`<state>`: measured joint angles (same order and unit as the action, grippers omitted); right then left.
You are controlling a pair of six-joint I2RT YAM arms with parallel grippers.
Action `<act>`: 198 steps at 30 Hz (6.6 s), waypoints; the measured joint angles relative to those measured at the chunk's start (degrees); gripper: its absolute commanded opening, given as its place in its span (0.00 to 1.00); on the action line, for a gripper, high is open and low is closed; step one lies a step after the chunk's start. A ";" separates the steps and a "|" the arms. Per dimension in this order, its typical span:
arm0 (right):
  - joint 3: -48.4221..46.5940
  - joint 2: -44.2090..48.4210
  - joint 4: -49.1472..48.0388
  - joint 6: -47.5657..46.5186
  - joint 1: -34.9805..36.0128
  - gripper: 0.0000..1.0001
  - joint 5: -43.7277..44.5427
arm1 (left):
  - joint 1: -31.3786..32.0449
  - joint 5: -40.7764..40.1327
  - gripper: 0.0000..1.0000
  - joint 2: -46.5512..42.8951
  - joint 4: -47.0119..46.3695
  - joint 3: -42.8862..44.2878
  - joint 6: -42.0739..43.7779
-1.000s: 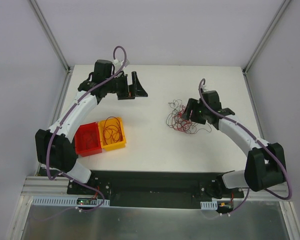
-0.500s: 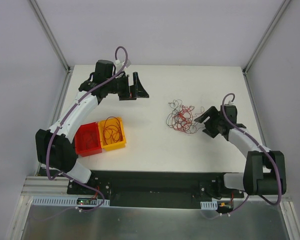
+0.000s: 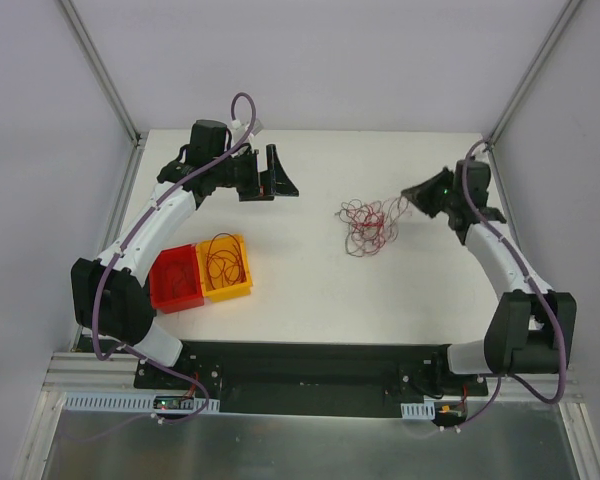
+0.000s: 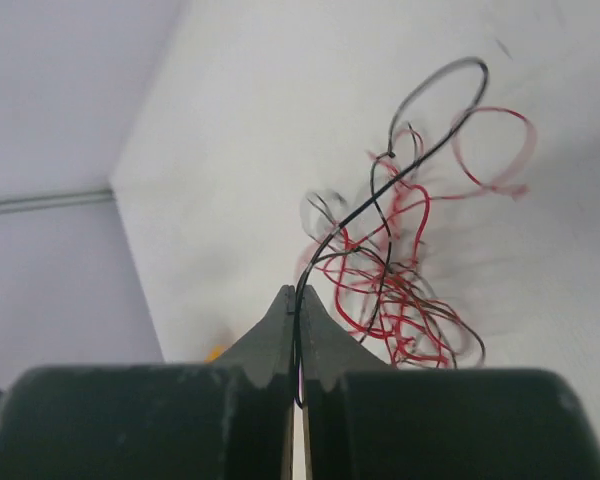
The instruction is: Untangle the cables
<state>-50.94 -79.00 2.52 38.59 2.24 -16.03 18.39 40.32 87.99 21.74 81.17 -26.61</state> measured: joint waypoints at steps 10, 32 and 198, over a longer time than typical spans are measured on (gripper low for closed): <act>-33.79 7.50 5.90 -3.32 -0.94 0.00 1.86 | 0.00 1.64 0.99 0.00 -0.02 0.00 -0.44; -27.23 -7.50 9.49 -3.96 -1.62 0.37 -6.51 | 0.00 3.19 0.99 0.00 -1.31 -0.02 -1.64; -5.40 11.41 -3.76 -15.34 12.48 0.00 28.63 | -3.50 1.22 0.99 -2.80 -3.72 -3.87 -4.09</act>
<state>-56.34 -67.59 -1.23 23.24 14.72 12.60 14.90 41.54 85.19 18.02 77.30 -30.70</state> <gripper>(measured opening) 0.009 0.990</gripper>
